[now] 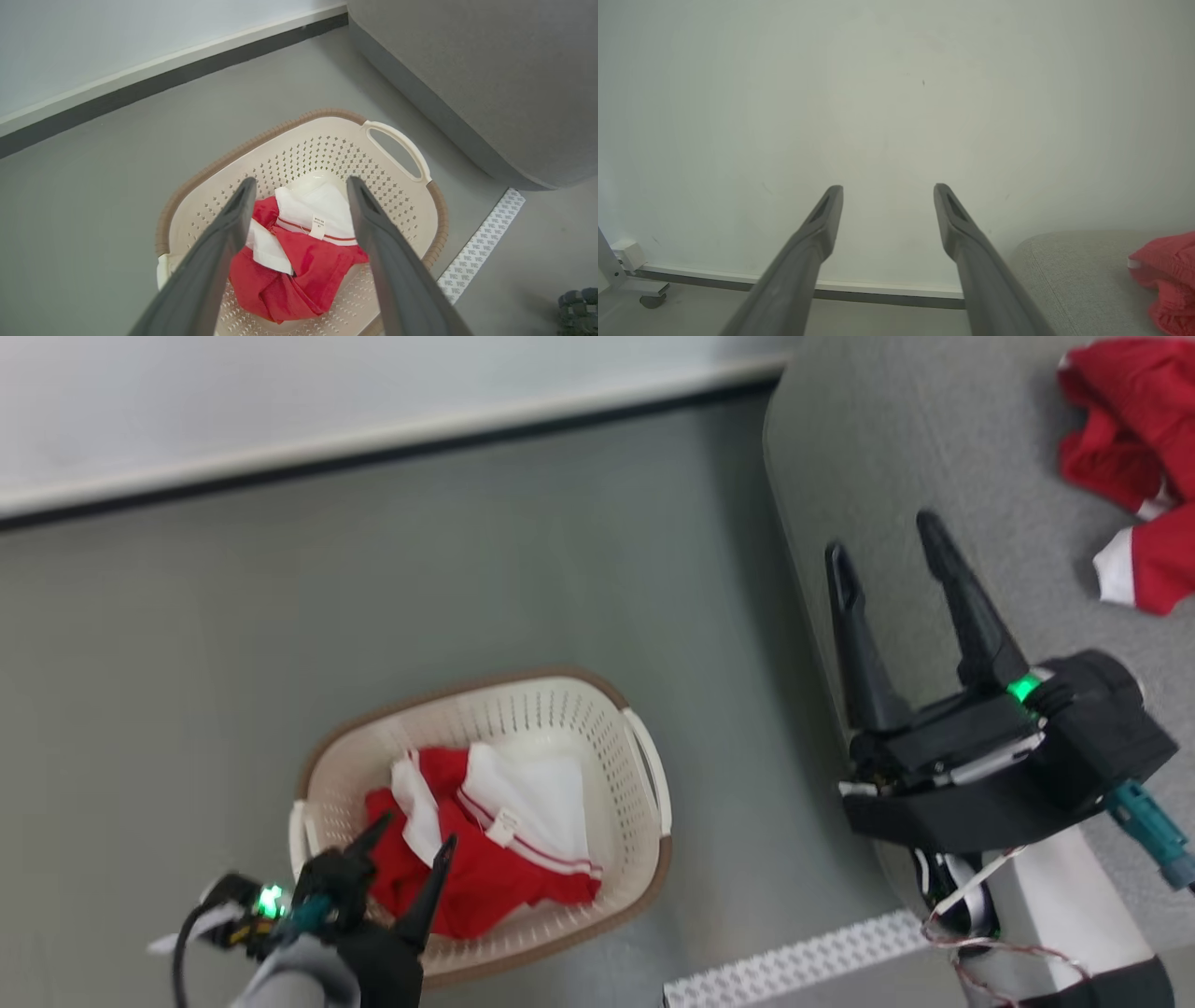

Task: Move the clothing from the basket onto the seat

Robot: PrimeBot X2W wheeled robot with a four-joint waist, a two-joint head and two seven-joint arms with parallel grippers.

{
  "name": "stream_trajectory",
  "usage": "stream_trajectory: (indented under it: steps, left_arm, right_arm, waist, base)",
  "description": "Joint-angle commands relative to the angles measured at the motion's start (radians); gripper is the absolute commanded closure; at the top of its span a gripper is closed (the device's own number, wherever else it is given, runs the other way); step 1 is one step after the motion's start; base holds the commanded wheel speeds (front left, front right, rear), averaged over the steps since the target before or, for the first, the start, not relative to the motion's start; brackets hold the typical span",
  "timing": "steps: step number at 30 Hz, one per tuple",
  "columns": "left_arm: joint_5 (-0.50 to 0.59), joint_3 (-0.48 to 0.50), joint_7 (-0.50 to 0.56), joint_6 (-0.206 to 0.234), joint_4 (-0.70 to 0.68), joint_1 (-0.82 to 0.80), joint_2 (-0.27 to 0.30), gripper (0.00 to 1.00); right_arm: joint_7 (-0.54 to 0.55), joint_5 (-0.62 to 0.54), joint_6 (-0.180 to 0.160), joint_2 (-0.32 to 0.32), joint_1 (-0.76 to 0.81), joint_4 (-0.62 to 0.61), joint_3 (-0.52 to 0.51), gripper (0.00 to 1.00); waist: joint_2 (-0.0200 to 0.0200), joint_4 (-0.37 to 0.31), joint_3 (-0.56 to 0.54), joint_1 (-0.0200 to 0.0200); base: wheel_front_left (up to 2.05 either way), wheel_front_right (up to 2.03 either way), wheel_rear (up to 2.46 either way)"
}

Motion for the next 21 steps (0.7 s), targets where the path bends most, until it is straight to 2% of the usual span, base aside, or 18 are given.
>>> stream_trajectory:
  steps: [1,6,14,21]
  left_arm:
    - [0.009,-0.006,-0.004,0.000,0.014,-0.019,0.008,0.00]
    - [0.040,-0.102,0.017,-0.002,0.168,-0.169,0.032,0.00]
    - [0.037,-0.256,0.054,-0.002,0.328,-0.326,0.069,0.00]
    - [0.086,-0.322,0.075,0.005,0.428,-0.434,0.072,0.00]
  right_arm:
    - [-0.002,0.005,0.000,-0.001,-0.014,-0.001,0.001,0.00]
    - [-0.002,-0.007,0.000,0.011,-0.081,-0.050,0.009,0.00]
    - [-0.002,-0.002,0.000,0.038,-0.164,-0.134,0.049,0.00]
    - [-0.002,0.007,0.000,0.065,-0.184,-0.162,0.047,0.00]
  waist:
    - [-0.0002,-0.034,0.116,-0.0002]
    - [-0.0002,-0.063,0.219,-0.0002]
    - [-0.0002,-0.102,0.337,-0.0002]
    - [-0.0002,-0.127,0.396,-0.0002]
  base:
    - [0.00,0.00,0.00]
    - [0.00,0.00,0.00]
    - [0.00,0.00,0.00]
    - [0.00,0.00,0.00]
